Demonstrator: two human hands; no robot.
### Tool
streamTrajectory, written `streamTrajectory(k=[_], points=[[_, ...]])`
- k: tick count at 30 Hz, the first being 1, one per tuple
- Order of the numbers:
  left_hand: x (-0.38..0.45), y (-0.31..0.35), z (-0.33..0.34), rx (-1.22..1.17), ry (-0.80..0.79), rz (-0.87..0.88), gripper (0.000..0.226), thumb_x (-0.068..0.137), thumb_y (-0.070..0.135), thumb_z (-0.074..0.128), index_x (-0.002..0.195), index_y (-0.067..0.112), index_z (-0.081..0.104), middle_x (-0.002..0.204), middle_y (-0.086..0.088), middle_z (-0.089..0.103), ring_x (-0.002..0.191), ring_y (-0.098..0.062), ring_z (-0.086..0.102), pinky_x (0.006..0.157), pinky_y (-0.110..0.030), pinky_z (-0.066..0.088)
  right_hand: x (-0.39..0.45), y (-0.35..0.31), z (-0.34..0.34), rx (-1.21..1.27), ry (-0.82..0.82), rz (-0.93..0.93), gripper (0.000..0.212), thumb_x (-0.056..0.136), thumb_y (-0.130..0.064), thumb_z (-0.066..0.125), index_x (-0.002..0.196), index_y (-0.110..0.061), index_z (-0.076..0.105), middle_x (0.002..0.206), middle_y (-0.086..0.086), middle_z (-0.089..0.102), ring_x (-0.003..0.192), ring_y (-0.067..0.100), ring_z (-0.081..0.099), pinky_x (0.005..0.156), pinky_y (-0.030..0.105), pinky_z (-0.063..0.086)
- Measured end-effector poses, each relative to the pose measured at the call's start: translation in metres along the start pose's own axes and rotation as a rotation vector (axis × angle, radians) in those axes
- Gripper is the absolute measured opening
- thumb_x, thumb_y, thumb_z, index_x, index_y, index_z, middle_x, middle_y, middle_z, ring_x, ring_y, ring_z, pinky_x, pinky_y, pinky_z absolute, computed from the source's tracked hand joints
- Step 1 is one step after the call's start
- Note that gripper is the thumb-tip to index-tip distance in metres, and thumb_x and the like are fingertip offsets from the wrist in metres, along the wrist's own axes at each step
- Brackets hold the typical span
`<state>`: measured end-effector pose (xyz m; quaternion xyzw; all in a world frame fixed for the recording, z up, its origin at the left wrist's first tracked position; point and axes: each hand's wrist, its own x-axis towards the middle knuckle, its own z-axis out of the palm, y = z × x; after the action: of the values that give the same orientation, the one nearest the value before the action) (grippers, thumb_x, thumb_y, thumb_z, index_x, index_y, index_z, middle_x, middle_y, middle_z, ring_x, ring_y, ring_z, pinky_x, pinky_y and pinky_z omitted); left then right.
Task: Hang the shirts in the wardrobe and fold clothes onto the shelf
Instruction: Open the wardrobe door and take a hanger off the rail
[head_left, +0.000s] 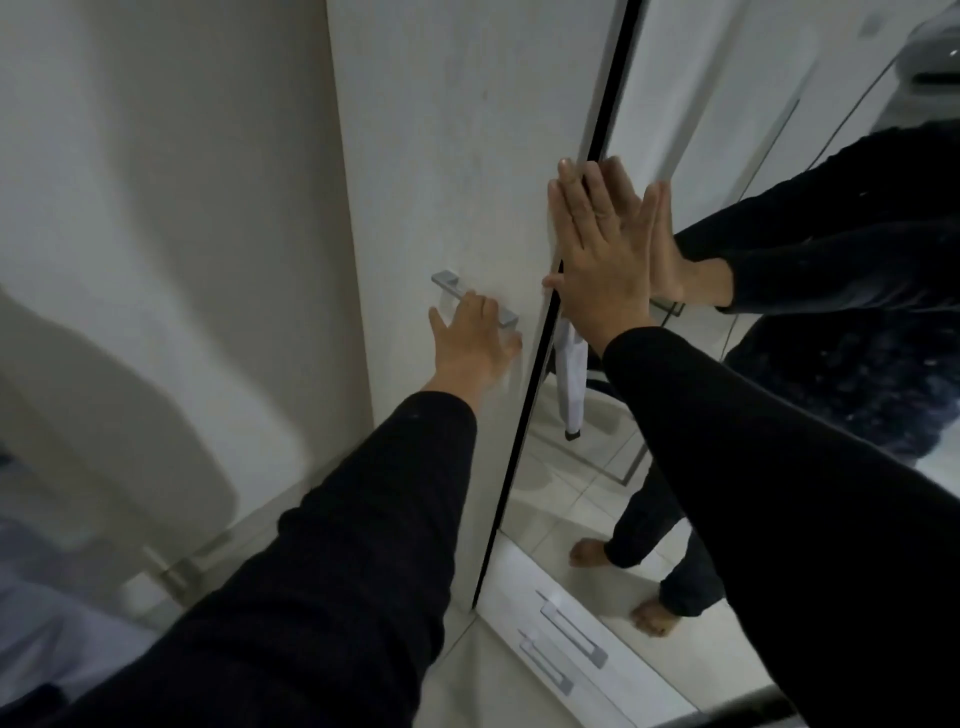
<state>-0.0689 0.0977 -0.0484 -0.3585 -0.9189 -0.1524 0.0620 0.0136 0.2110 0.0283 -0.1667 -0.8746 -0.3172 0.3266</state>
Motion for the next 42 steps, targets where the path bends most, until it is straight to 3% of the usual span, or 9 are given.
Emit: streamTrajectory(k=[5,9,13,19,22,27,32,37,42], points=[[-0.025,-0.028,-0.006,-0.029,0.054,0.005,0.077,0.082,0.073,0.038,0.134,0.016,0.039,0.142,0.002,0.036,0.138,-0.015,0.027,0.115,-0.056,0.006,-0.003,-0.014,-0.03,0.043,0.096,0.022,0.109,0.073,-0.055,0.069,0.152,-0.011,0.009,0.16,0.006,0.013,0.148,0.022,0.014,0.11,0.059,0.003],[-0.045,-0.055,-0.012,-0.095,0.094,-0.018,0.098,0.06,0.09,0.038,0.126,0.018,0.042,0.128,0.002,0.044,0.123,-0.019,0.043,0.108,-0.057,0.028,-0.001,-0.035,-0.041,0.035,0.156,-0.05,0.11,0.068,-0.058,0.07,0.15,-0.01,0.014,0.158,0.007,0.023,0.145,0.023,0.023,0.109,0.06,0.011],[-0.067,-0.08,-0.021,-0.004,0.11,-0.059,0.08,0.072,0.078,0.046,0.13,0.023,0.037,0.136,0.008,0.04,0.128,-0.015,0.039,0.112,-0.06,0.012,0.0,-0.064,-0.056,0.066,0.245,-0.069,0.112,0.065,-0.061,0.071,0.151,-0.012,0.017,0.156,0.004,0.029,0.143,0.02,0.028,0.109,0.059,0.018],[-0.093,-0.112,-0.031,-0.001,0.083,-0.07,0.079,0.079,0.071,0.047,0.142,0.029,0.023,0.156,0.008,0.016,0.147,-0.016,0.006,0.11,-0.064,0.002,0.006,-0.096,-0.07,0.12,0.274,-0.135,0.11,0.073,-0.067,0.058,0.145,-0.015,-0.008,0.158,0.003,0.023,0.145,0.02,0.024,0.11,0.06,0.019],[-0.096,-0.128,-0.037,-0.015,0.134,-0.057,0.073,0.076,0.074,0.047,0.132,0.028,0.035,0.15,0.007,0.03,0.146,-0.018,0.013,0.11,-0.063,0.003,0.011,-0.108,-0.075,0.147,0.283,-0.165,0.108,0.073,-0.069,0.055,0.146,-0.017,-0.006,0.157,0.005,0.024,0.145,0.021,0.021,0.109,0.06,0.015],[-0.103,-0.159,-0.04,-0.06,0.207,-0.007,0.069,0.077,0.065,0.053,0.13,0.024,0.037,0.136,0.006,0.043,0.132,-0.018,0.04,0.113,-0.061,0.008,0.027,-0.129,-0.083,0.266,0.264,-0.239,0.102,0.076,-0.071,0.046,0.152,-0.018,0.003,0.158,0.004,0.012,0.144,0.016,-0.013,0.111,0.059,-0.01],[-0.116,-0.196,-0.04,-0.097,0.258,-0.005,0.07,0.084,0.047,0.05,0.143,0.022,0.022,0.142,0.004,0.035,0.132,-0.015,0.036,0.114,-0.055,0.008,0.046,-0.172,-0.1,0.307,0.282,-0.293,0.105,0.073,-0.07,0.058,0.149,-0.018,0.007,0.158,0.005,0.022,0.145,0.022,0.012,0.108,0.057,-0.012],[-0.125,-0.244,-0.051,0.012,0.273,-0.076,0.072,0.091,0.038,0.046,0.15,0.015,0.01,0.151,-0.002,0.027,0.141,-0.017,0.025,0.116,-0.052,0.013,0.068,-0.233,-0.119,0.317,0.33,-0.281,0.108,0.068,-0.076,0.056,0.148,-0.016,0.016,0.155,0.004,0.03,0.144,0.023,0.026,0.11,0.062,0.007],[-0.134,-0.287,-0.062,0.047,0.331,-0.221,0.078,0.095,0.038,0.046,0.15,0.011,-0.002,0.152,-0.001,0.029,0.138,-0.016,0.032,0.116,-0.047,0.015,0.087,-0.291,-0.138,0.425,0.299,-0.292,0.104,0.073,-0.065,0.059,0.152,-0.013,0.015,0.159,0.004,0.019,0.147,0.021,0.018,0.11,0.059,-0.001]])
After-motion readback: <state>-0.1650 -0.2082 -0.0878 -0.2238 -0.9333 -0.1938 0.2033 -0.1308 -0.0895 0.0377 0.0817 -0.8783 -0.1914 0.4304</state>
